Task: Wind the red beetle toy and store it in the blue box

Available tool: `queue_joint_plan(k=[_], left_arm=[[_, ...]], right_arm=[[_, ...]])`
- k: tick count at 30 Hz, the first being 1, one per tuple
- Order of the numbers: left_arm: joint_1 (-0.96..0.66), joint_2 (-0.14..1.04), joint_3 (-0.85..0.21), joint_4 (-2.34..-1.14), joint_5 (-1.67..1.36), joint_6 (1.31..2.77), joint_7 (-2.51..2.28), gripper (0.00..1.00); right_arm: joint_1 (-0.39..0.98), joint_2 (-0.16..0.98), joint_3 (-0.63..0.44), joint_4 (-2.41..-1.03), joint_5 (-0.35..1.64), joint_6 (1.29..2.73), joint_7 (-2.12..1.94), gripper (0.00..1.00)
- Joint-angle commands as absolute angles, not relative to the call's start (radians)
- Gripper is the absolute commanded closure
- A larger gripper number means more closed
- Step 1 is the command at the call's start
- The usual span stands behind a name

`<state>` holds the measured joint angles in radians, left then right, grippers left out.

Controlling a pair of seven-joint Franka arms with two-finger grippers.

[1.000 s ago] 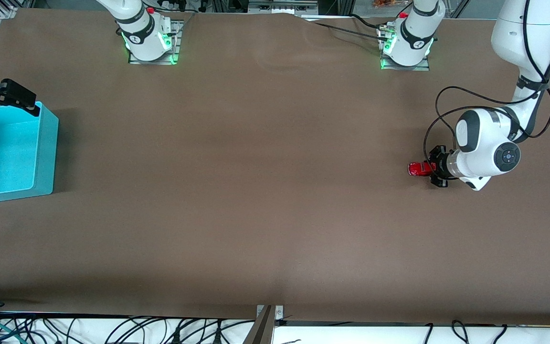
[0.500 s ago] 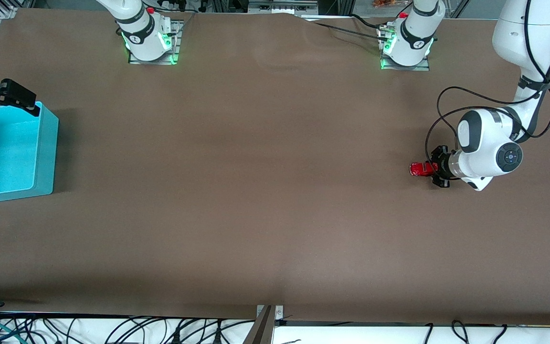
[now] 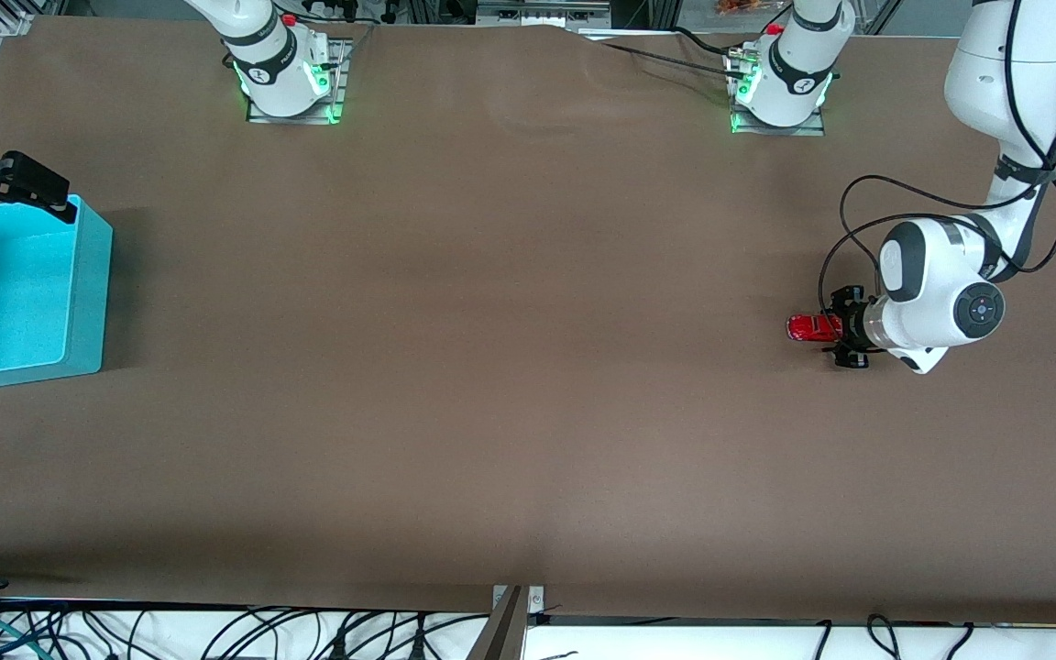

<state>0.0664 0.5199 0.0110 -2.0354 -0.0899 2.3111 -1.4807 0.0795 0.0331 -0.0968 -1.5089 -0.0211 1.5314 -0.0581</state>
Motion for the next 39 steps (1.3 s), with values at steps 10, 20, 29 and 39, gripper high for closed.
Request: queue_joint_plan(k=[10,20,29,39], left_arm=[[0.064,0.517,0.008,-1.990,-0.071,2.263,-1.474,0.12],[0.061,0.518,0.005,-1.864,-0.067,2.089,-1.439,0.12],[0.057,0.512,-0.012,-1.789,-0.066,2.034,-1.329,0.00],[0.061,0.479,-0.015,-1.740,-0.066,2.023,-1.177,0.00]], right_arm=[[0.075,0.040,-0.095,-1.483,-0.021,1.511,-0.066,0.00],[0.075,0.041,-0.095,-1.483,-0.020,1.511,-0.066,0.00],[0.075,0.041,-0.095,-1.483,-0.020,1.509,-0.066,0.00],[0.075,0.041,-0.095,-1.483,-0.021,1.509,-0.066,0.00]])
